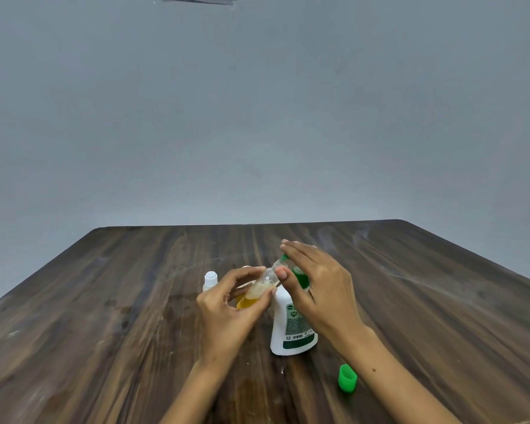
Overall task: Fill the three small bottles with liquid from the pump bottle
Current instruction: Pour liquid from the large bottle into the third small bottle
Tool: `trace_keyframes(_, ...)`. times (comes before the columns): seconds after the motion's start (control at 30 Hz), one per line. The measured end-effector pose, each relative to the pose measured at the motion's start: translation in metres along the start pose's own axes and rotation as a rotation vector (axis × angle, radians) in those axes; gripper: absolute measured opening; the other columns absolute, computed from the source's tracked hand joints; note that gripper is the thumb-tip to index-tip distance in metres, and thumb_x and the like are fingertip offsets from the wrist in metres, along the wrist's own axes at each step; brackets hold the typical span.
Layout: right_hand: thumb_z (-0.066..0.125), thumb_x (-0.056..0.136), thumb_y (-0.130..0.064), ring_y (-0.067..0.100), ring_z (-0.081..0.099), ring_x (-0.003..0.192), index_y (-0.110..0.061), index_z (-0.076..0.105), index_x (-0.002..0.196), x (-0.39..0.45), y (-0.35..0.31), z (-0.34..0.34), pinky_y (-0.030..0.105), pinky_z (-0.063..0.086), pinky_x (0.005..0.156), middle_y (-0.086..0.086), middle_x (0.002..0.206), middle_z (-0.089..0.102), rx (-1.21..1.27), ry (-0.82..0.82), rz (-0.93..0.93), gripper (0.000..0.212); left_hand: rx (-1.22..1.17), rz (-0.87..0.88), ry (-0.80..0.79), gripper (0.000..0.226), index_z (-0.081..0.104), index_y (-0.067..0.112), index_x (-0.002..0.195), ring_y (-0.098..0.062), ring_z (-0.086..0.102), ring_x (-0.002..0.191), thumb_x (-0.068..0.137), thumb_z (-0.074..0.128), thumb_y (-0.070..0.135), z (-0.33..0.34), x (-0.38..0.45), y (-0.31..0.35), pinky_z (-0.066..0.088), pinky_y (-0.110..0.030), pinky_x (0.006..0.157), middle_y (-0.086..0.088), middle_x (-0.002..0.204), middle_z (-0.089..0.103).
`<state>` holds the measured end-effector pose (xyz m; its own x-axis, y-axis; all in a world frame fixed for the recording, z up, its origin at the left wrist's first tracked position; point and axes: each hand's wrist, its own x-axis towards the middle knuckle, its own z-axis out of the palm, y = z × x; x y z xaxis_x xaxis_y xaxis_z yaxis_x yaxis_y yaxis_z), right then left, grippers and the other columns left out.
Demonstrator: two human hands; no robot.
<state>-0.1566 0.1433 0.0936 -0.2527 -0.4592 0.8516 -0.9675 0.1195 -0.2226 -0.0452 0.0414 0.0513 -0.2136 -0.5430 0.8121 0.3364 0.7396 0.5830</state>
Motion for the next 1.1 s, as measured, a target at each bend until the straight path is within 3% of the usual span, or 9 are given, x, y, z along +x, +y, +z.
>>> trace_keyframes(0.13,0.025,0.091,-0.071,0.012,0.065,0.101,-0.016,0.072,0.107,-0.003,0.0,0.006,0.022,0.047,0.081,-0.004,0.111,0.069,0.005,0.006,0.041,0.074,-0.004,0.007,0.004,0.035,0.075,0.011,0.096,-0.005,0.072,0.087,0.065,0.086,0.001,0.0,0.0,-0.002,0.055,-0.016,0.077,0.011,0.092,0.075)
trace_keyframes(0.37,0.022,0.092,-0.069,0.01,0.062,0.106,-0.016,0.071,0.112,0.0,0.002,0.0,0.026,0.044,0.092,-0.004,0.115,0.068,-0.029,-0.007,-0.005,0.074,-0.015,0.016,0.0,0.032,0.075,0.01,0.096,-0.004,0.072,0.087,0.066,0.085,0.01,0.001,0.0,0.0,0.054,-0.014,0.078,0.011,0.09,0.075)
trace_keyframes(0.57,0.025,0.09,-0.072,0.008,0.064,0.098,-0.019,0.072,0.108,-0.006,0.001,0.007,0.011,0.04,0.077,-0.007,0.11,0.069,-0.017,0.003,0.056,0.073,0.001,0.007,-0.001,0.036,0.075,0.011,0.097,-0.004,0.072,0.087,0.065,0.086,-0.001,-0.001,0.0,-0.001,0.055,-0.014,0.077,0.011,0.091,0.075)
trace_keyframes(0.73,0.026,0.09,-0.071,0.008,0.062,0.105,-0.018,0.07,0.112,-0.002,0.002,0.0,0.018,0.044,0.083,-0.006,0.116,0.067,0.005,-0.022,0.022,0.073,-0.024,0.011,0.009,0.033,0.075,0.01,0.096,-0.005,0.072,0.086,0.065,0.086,0.004,0.0,0.0,0.0,0.055,-0.015,0.077,0.011,0.092,0.075)
trace_keyframes(0.93,0.028,0.09,-0.071,0.009,0.063,0.099,-0.016,0.071,0.109,-0.01,-0.001,0.009,0.016,0.045,0.079,-0.005,0.111,0.069,-0.011,0.012,0.045,0.072,0.003,0.026,-0.015,0.032,0.075,0.01,0.099,-0.005,0.072,0.089,0.068,0.084,0.013,-0.003,0.0,-0.001,0.056,-0.018,0.078,0.007,0.094,0.075)
trace_keyframes(1.1,0.026,0.092,-0.069,0.011,0.064,0.101,-0.016,0.072,0.108,-0.001,0.0,0.0,0.021,0.044,0.084,-0.004,0.111,0.069,-0.039,0.032,-0.008,0.072,-0.03,0.015,-0.008,0.032,0.074,0.01,0.097,-0.005,0.072,0.088,0.068,0.081,0.02,-0.003,0.001,0.001,0.055,-0.016,0.078,0.008,0.093,0.075)
